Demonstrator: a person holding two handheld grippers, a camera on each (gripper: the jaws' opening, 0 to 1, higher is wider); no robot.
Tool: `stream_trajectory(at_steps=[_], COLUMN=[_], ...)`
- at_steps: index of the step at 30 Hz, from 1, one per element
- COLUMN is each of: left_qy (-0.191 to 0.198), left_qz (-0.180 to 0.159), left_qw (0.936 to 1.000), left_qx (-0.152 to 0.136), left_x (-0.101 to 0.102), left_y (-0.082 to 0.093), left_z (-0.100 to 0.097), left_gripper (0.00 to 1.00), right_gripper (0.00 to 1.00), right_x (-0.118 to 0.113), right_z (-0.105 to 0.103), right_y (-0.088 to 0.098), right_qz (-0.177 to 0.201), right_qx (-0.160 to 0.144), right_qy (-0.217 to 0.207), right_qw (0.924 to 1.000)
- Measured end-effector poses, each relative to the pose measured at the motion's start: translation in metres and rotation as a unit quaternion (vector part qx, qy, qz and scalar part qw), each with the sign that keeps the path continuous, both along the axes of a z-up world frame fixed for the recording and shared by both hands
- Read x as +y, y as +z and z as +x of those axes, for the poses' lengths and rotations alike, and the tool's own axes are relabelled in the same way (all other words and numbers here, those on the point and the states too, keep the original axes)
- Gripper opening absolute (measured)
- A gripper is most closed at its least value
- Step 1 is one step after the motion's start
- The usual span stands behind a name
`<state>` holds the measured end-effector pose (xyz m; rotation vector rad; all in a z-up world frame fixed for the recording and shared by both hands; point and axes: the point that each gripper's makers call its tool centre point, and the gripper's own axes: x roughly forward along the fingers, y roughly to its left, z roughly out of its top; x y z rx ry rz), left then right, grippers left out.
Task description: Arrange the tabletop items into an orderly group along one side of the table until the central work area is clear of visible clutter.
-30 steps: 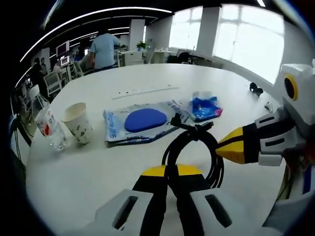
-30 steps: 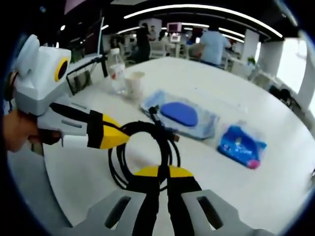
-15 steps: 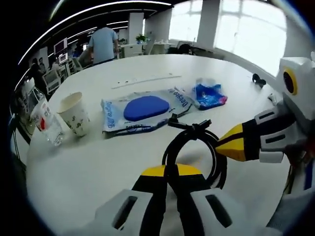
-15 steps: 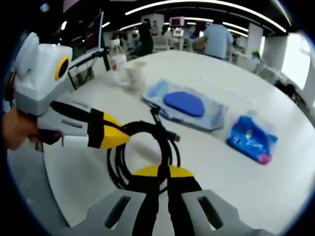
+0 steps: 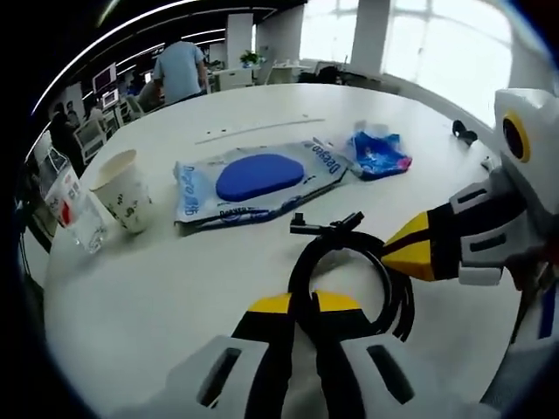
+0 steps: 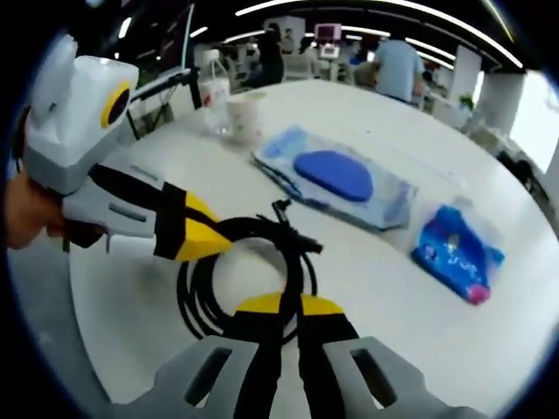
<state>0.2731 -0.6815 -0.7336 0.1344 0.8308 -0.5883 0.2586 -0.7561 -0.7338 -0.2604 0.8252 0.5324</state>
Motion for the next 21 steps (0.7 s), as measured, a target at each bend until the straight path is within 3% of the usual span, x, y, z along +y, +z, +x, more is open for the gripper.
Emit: stream_trajectory(at_steps=[5, 10, 15, 21], left_qy=[0.008, 0.0, 0.017, 0.021], left_qz=[-0.005, -0.004, -0.012, -0.012], left_qw=[0.9999, 1.0, 0.9998, 0.9996], left_qx=[0.012, 0.007, 0.008, 0.014], left_x=[-0.001, -0.002, -0.003, -0.003], left_y=[-0.005, -0.004, -0.005, -0.005], left_z=[-0.001, 0.0, 0.0, 0.001], left_gripper=[0.07, 0.09, 0.1, 0.1], right_gripper=[0.02, 0.02, 0.02, 0.02], right_x=[0.0, -0.002, -0.001, -0.002], right_z=[0.003, 0.01, 0.016, 0.018], right_y=[-0.005, -0.005, -0.005, -0.006], right_qz=[-0.013, -0.015, -0.026, -0.008], right_qx=[-0.001, -0.012, -0.026, -0.021], right_qy=[0.019, 0.033, 0.057, 0.04], right_qw=[0.9997, 0.9993, 0.9977, 0.999])
